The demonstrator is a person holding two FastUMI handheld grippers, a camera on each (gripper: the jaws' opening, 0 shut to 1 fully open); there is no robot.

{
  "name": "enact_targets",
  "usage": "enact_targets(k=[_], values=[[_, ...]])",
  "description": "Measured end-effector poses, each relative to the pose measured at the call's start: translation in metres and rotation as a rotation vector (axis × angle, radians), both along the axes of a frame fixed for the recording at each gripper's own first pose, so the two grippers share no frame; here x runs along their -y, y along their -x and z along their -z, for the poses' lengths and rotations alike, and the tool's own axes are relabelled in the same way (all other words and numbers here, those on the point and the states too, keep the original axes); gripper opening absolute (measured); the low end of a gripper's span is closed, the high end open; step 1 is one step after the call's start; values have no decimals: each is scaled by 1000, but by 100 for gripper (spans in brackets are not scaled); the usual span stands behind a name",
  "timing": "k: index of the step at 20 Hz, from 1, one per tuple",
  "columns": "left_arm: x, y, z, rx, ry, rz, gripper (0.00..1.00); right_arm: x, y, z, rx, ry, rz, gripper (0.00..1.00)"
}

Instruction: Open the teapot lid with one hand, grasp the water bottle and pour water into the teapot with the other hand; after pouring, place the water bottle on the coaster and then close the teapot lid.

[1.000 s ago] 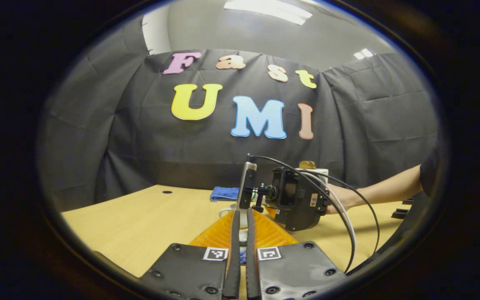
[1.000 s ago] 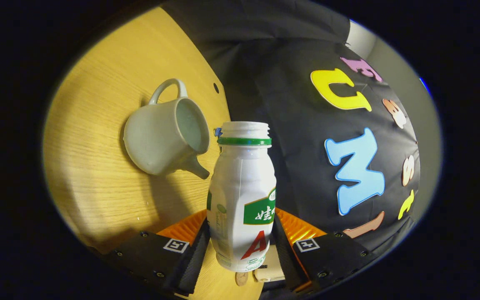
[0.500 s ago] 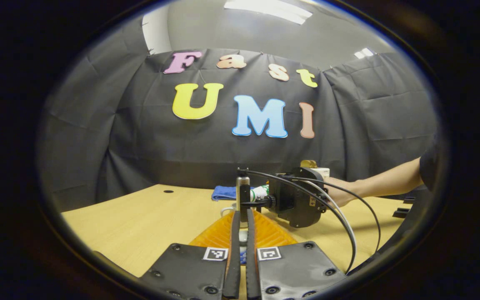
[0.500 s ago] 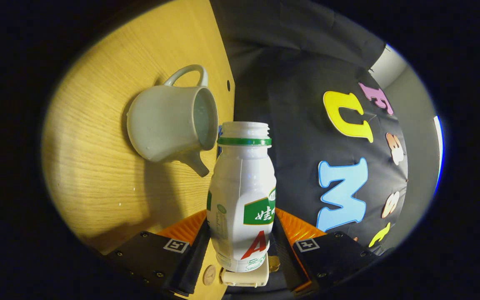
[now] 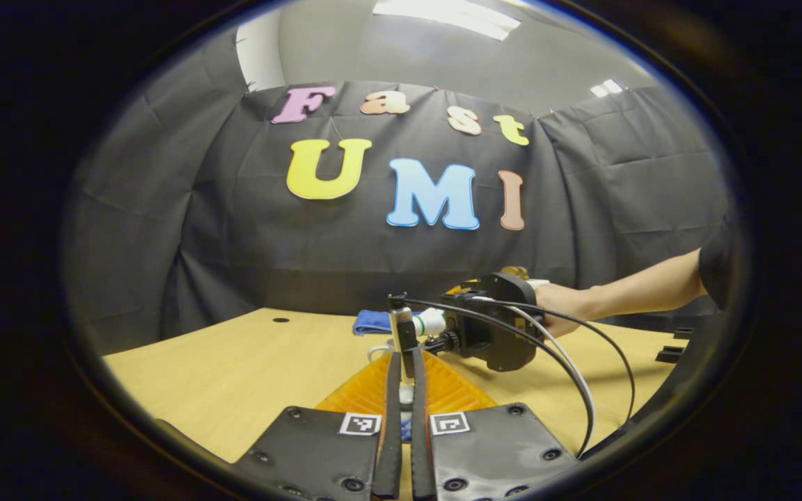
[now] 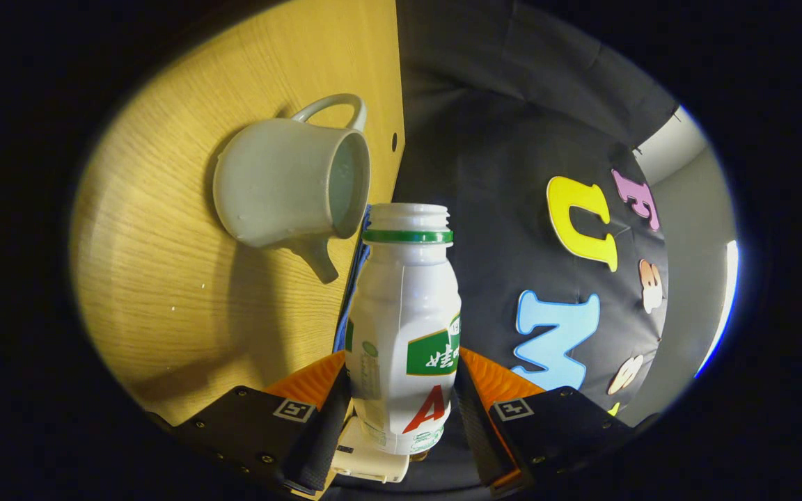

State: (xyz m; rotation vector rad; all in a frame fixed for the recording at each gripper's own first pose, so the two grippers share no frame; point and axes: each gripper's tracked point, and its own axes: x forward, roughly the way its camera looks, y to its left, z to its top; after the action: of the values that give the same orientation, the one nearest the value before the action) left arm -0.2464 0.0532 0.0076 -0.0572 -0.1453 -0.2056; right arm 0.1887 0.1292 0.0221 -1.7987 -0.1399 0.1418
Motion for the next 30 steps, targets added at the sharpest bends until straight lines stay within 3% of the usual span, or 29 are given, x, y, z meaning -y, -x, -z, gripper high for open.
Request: enact_targets(k=[30], values=[[-2, -5, 9, -25, -3, -6, 15, -12, -3, -28, 112, 187, -59, 77]])
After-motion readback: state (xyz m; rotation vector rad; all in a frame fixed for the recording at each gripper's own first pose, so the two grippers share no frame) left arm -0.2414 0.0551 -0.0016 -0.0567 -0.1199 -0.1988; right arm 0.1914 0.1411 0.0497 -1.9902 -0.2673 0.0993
